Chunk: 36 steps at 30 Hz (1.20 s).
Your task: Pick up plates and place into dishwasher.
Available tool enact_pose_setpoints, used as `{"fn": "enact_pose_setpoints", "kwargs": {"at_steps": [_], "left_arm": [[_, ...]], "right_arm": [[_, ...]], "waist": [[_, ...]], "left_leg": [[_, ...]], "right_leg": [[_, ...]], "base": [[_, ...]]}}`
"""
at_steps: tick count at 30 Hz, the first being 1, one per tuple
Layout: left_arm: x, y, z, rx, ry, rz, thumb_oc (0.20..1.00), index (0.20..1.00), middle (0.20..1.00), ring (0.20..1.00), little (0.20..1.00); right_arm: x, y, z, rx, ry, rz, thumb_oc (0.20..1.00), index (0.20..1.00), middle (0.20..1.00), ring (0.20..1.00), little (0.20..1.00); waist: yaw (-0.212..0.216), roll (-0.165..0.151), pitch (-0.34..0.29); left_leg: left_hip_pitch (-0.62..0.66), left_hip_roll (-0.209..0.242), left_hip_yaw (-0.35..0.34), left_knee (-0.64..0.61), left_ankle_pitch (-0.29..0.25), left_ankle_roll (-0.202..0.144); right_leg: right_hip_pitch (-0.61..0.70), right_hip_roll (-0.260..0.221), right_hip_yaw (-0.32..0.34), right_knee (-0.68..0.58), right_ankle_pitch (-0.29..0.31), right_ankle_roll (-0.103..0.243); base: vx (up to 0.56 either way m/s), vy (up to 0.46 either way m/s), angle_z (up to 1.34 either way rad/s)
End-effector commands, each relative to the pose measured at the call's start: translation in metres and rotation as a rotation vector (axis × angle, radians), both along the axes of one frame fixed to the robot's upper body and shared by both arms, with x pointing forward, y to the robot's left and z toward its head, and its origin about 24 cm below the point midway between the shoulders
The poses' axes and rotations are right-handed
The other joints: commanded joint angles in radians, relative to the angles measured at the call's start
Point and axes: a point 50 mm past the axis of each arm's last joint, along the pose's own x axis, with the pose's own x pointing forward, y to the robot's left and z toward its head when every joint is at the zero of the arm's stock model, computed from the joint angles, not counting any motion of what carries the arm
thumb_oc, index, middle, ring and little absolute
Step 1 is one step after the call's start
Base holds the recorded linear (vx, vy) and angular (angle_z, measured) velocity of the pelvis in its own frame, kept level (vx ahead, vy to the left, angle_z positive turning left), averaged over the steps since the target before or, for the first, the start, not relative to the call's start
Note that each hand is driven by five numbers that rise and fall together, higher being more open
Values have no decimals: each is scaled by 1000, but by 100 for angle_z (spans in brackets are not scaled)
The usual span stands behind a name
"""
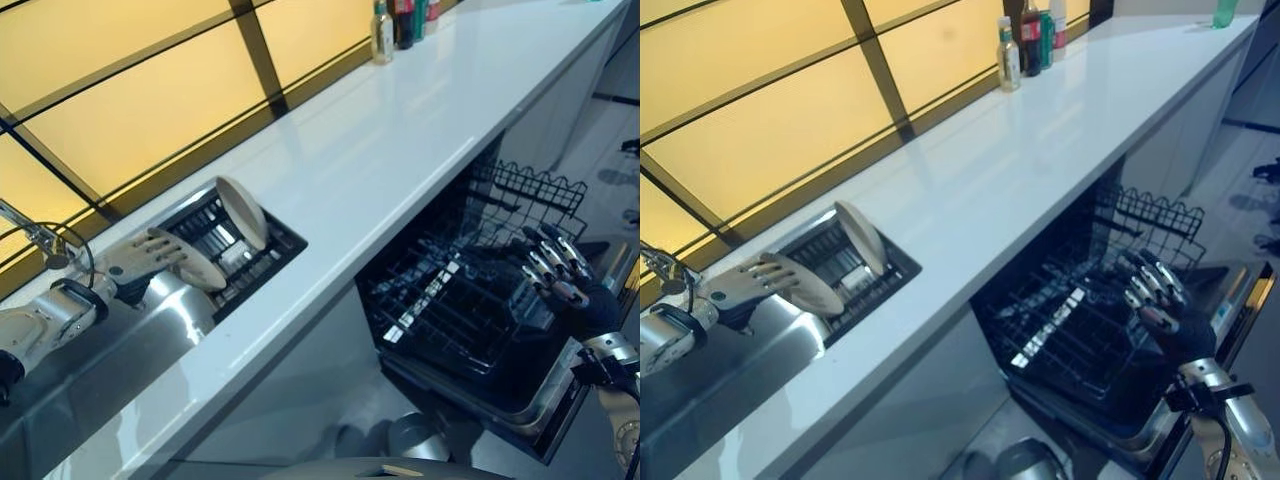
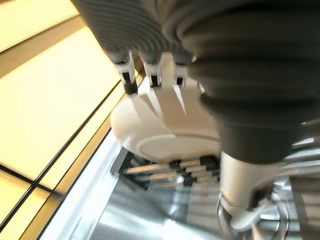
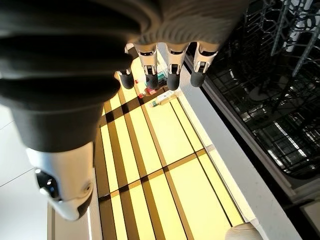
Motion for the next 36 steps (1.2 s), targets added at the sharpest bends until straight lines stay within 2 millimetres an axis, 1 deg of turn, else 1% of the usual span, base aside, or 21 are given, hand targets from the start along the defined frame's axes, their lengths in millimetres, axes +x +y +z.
{"fn": "enact_pose_setpoints", "kwargs": {"at_steps": [1, 2, 3, 6, 10, 14, 17, 18, 20, 24, 26, 28, 30, 31, 36], "left_arm": [[0, 24, 10, 45, -70, 125, 416, 416, 416, 416, 416], [-1, 25, 8, 60, -85, 114, 250, 250, 250, 250, 250], [-1, 25, 8, 77, -106, 96, 200, 200, 200, 200, 200], [2, 25, 11, 115, -167, 49, 200, 200, 200, 200, 200], [-1, 28, 9, 143, -241, 8, 200, 200, 200, 200, 200], [-1, 22, -2, 123, -277, -13, 200, 200, 200, 200, 200], [-4, 17, -16, 89, -272, -9, 200, 200, 200, 200, 200], [-5, 16, -18, 83, -271, -10, 200, 200, 200, 200, 200], [-6, 16, -15, 56, -291, -4, 200, 200, 200, 200, 200], [-3, 19, 4, -1, -357, 8, 200, 200, 200, 200, 200], [3, 17, 24, -57, -423, 4, 200, 200, 200, 200, 200], [10, 11, 48, -93, -497, -31, 200, 200, 200, 200, 200], [13, 8, 67, -123, -562, -56, 200, 200, 200, 200, 200], [15, 5, 83, -150, -607, -79, 200, 200, 200, 200, 200], [14, -2, 125, -183, -727, -150, 200, 200, 200, 200, 200]], "right_arm": [[5, 9, 27, -4, -129, 73, 1000, 1000, 1000, 1000, 1000], [5, 9, 27, -6, -132, 75, 1000, 1000, 1000, 1000, 1000], [5, 10, 27, -8, -132, 77, 1000, 1000, 1000, 1000, 1000], [4, 9, 26, -16, -128, 77, 1000, 1000, 1000, 1000, 1000], [2, 4, 24, -31, -116, 75, 1000, 1000, 1000, 1000, 1000], [3, 1, 25, -48, -105, 74, 1000, 1000, 1000, 1000, 1000], [4, 0, 26, -56, -103, 83, 1000, 1000, 1000, 1000, 1000], [4, 1, 26, -58, -103, 87, 1000, 1000, 1000, 1000, 1000], [4, 2, 27, -52, -107, 91, 1000, 1000, 1000, 1000, 1000], [3, 4, 26, -31, -113, 102, 1000, 1000, 1000, 1000, 1000], [0, 6, 24, -18, -115, 110, 1000, 1000, 1000, 1000, 1000], [-1, 9, 21, -2, -120, 113, 1000, 1000, 1000, 1000, 1000], [-1, 11, 19, 11, -126, 113, 1000, 1000, 1000, 1000, 1000], [-1, 13, 17, 20, -129, 108, 1000, 1000, 1000, 1000, 1000], [3, 22, 10, 51, -137, 95, 1000, 1000, 1000, 1000, 1000]], "waist": [[-14, -36, -27], [-15, -36, -25], [-17, -35, -25], [-21, -35, -23], [-27, -28, -24], [-33, -19, -25], [-37, -15, -25], [-37, -15, -25], [-35, -16, -25], [-27, -24, -30], [-19, -30, -36], [-7, -37, -42], [4, -44, -47], [15, -50, -52], [51, -76, -75]], "left_leg": [[-86, -36, -31, 139, -92, 65], [-88, -36, -31, 140, -91, 65], [-89, -36, -30, 139, -90, 65], [-92, -36, -26, 138, -88, 63], [-88, -37, -21, 133, -83, 60], [-86, -38, -16, 129, -79, 57], [-84, -41, -19, 128, -77, 56], [-83, -41, -20, 130, -78, 56], [-84, -40, -21, 131, -79, 55], [-85, -36, -22, 132, -80, 53], [-85, -34, -22, 131, -80, 52], [-86, -30, -25, 133, -82, 53], [-87, -27, -28, 134, -84, 53], [-87, -25, -31, 135, -85, 53], [-82, -14, -42, 125, -84, 50]], "right_leg": [[-23, -6, -44, -63, 68, 54], [-25, -6, -44, -62, 69, 54], [-27, -7, -43, -61, 69, 54], [-30, -8, -41, -61, 69, 53], [-29, -10, -39, -60, 69, 51], [-30, -13, -34, -57, 67, 49], [-31, -13, -32, -52, 62, 47], [-31, -13, -31, -50, 61, 47], [-30, -14, -31, -48, 58, 48], [-24, -13, -38, -57, 60, 47], [-19, -11, -41, -64, 62, 46], [-12, -9, -45, -69, 61, 43], [-6, -7, -49, -74, 62, 41], [-1, -6, -53, -78, 64, 40], [23, 0, -72, -103, 68, 38]], "base": [[-6, 34, 0], [-6, 34, -1], [-10, 33, -1], [6, 10, 0], [40, 45, 0], [52, 55, 0], [34, 44, -1], [9, 17, -3], [-4, 5, -2], [-28, -7, 2], [-60, -19, 2], [-64, -26, 3], [-73, -27, 2], [-77, -31, -2], [-92, -28, 8]]}}
